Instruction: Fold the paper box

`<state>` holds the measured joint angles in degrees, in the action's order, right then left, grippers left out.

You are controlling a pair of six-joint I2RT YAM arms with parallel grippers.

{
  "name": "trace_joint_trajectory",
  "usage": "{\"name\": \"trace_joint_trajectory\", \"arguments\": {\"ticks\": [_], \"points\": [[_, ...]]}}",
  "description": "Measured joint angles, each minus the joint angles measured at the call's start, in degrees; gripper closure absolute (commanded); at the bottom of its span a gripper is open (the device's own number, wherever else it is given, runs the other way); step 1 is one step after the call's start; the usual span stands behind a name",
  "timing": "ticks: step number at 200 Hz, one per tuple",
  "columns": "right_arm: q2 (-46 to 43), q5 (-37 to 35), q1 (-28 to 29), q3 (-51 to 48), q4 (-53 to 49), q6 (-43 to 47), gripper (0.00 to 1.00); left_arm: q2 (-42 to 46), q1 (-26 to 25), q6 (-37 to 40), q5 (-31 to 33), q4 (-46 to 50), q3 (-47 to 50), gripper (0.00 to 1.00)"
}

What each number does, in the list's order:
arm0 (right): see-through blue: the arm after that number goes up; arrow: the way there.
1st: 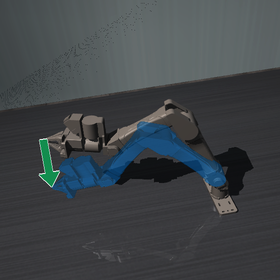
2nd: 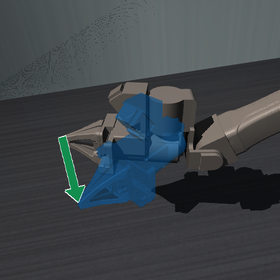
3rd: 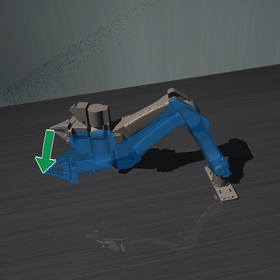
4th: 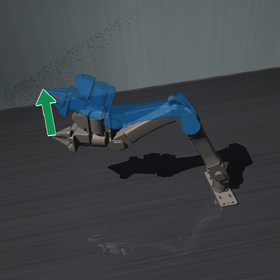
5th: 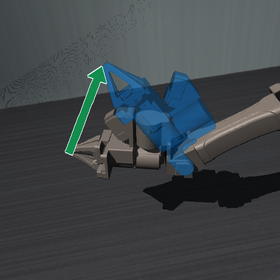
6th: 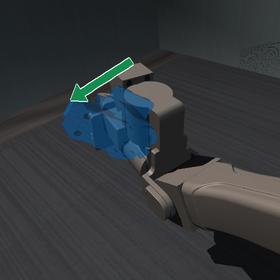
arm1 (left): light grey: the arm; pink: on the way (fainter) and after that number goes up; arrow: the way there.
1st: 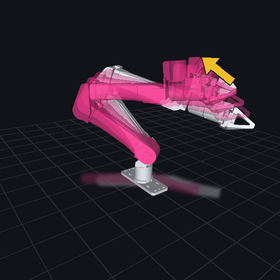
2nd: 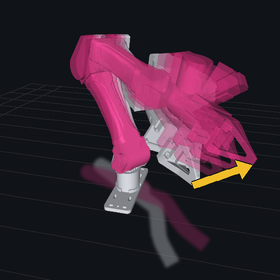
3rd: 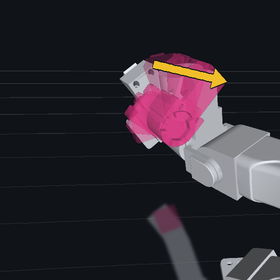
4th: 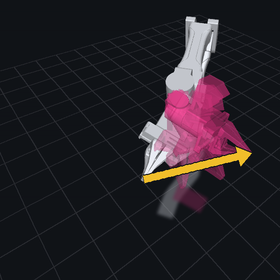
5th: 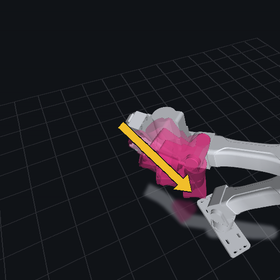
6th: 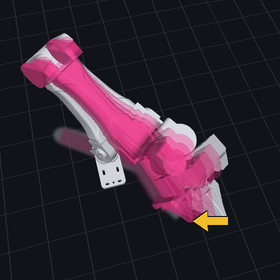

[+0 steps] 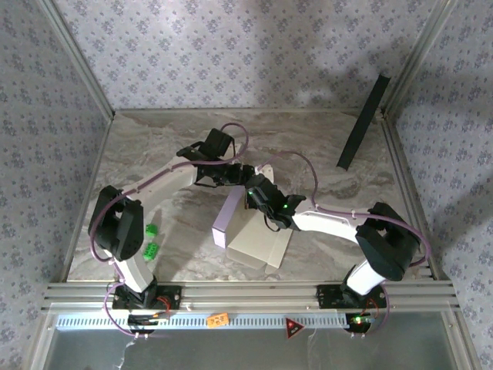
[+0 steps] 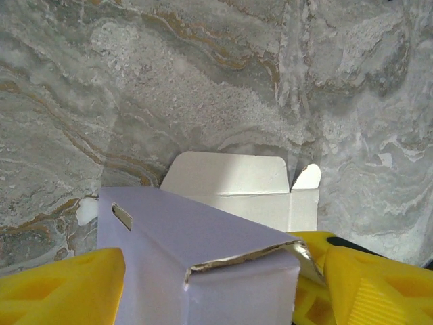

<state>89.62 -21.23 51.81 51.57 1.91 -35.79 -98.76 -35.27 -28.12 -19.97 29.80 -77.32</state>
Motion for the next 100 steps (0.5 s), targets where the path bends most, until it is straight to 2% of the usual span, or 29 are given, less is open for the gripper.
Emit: {"name": "trace_joint_trajectory", "arguments": {"ticks": [12,32,60,100], "points": [[0.0,0.0,0.0,0.0,-0.04,-0.24,1.0,-0.48,0.0,0.0,-0.22,0.0,0.0,0.23],[0.0,-0.17,0.0,0.04,-0.17,-0.39,0.98,-0.74,-0.09,0.13,-0.46,-0.02,-0.24,0.31],[-0.02,-0.59,0.0,0.46,-1.33,-0.44,0.86,-0.74,-0.37,0.61,-0.22,0.04,-0.44,0.39],[-0.96,0.68,0.87,0.63,-7.19,-0.52,0.7,-0.79,-0.39,1.09,0.07,0.2,-0.44,0.4]]}}
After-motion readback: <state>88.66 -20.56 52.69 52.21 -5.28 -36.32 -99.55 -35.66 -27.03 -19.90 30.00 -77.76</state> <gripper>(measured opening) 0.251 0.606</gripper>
